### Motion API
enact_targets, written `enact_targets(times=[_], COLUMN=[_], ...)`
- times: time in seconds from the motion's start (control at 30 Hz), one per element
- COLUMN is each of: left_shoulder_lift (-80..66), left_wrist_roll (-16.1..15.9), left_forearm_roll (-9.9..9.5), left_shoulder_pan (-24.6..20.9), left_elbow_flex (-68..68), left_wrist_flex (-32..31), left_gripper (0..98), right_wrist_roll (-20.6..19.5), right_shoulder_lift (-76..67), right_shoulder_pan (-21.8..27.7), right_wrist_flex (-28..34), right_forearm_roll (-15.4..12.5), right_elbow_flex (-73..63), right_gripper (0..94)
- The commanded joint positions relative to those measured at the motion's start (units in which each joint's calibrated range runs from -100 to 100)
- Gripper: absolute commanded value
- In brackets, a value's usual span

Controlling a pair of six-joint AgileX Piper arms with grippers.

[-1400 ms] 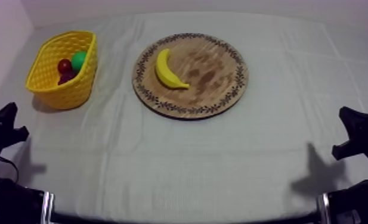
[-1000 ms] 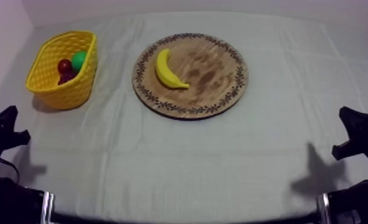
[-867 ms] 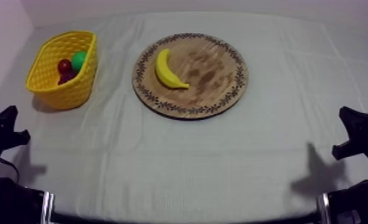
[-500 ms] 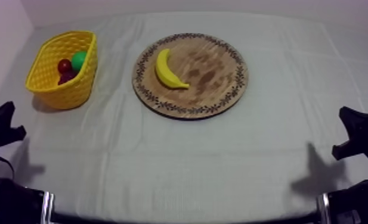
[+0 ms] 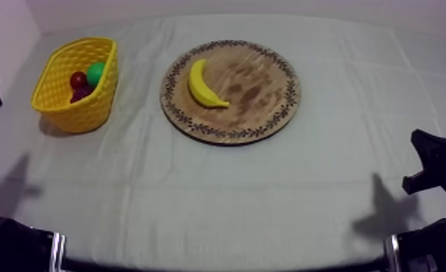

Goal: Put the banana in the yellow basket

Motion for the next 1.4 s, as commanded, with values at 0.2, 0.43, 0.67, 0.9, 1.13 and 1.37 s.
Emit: enact_targets(times=[0.2,0.43,0.67,0.9,1.13,1.37], left_shoulder_lift=[21.1,31.8,39.9,47.3,54.7,62.7], left_wrist_roll=[0.1,0.0,0.6,2.8,5.7,7.7], left_forearm_roll=[-1.43,-2.09,-2.65,-4.08,-6.80,-8.27], left_shoulder_pan=[3.2,6.2,10.8,15.4,19.4,21.7], left_elbow_flex=[-27.1,-41.5,-52.5,-61.6,-66.7,-69.6], left_wrist_flex=[7.8,13.8,22.0,26.0,27.2,29.5], left_gripper=[0.0,0.0,0.0,0.0,0.0,0.0], right_wrist_roll=[0.0,0.0,0.0,0.0,0.0,0.0], right_shoulder_lift=[0.0,0.0,0.0,0.0,0.0,0.0], right_shoulder_pan=[0.0,0.0,0.0,0.0,0.0,0.0], right_wrist_flex=[0.0,0.0,0.0,0.0,0.0,0.0], right_forearm_roll=[0.0,0.0,0.0,0.0,0.0,0.0], right_elbow_flex=[0.0,0.0,0.0,0.0,0.0,0.0], right_gripper=[0.3,0.3,0.3,0.3,0.3,0.3])
